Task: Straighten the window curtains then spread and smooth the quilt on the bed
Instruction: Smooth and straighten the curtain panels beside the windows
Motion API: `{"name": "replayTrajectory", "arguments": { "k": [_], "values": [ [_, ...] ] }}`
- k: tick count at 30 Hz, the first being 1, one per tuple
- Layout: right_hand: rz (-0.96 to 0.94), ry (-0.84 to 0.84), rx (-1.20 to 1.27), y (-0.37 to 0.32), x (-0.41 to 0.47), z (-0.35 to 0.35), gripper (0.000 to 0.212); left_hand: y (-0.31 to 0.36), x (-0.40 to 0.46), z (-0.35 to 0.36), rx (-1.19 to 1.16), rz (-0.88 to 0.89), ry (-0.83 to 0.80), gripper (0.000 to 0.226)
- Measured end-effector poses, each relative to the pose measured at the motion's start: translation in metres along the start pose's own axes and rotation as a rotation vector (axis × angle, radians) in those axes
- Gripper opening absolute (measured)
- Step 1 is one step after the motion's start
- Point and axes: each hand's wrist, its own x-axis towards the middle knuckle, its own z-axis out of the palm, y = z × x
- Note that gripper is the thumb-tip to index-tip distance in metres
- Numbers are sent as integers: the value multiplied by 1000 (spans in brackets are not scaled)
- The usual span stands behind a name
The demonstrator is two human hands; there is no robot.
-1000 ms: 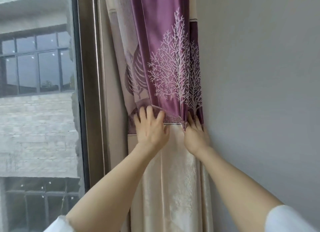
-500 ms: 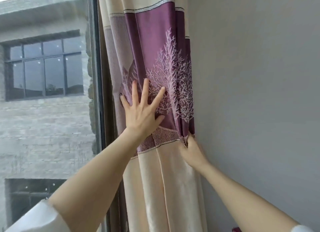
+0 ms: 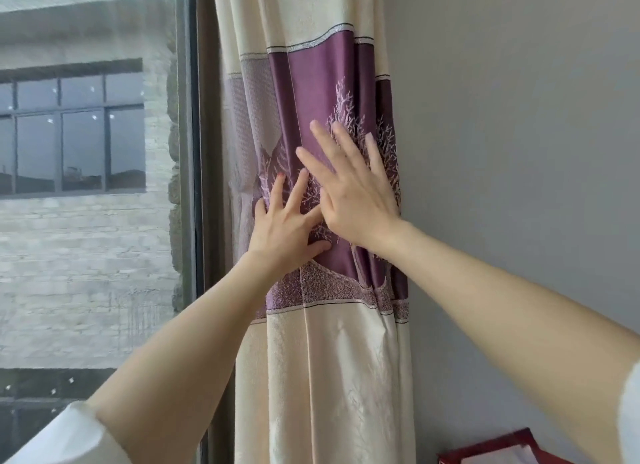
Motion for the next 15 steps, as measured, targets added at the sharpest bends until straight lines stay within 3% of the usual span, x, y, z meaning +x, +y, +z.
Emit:
{"name": "replayTrajectory", "arguments": {
  "k": [4,9,15],
  "values": [
    [171,-150,-78,17,-3,7,60,9,-10,4,-191,6,47,88],
    [219,-152,72,29,-24,9,64,22,-26,13,-477,-164,284,71],
    [333,-123,262,33,-29,37,72,29,-1,37,-429,-267,312,71]
  ]
}}
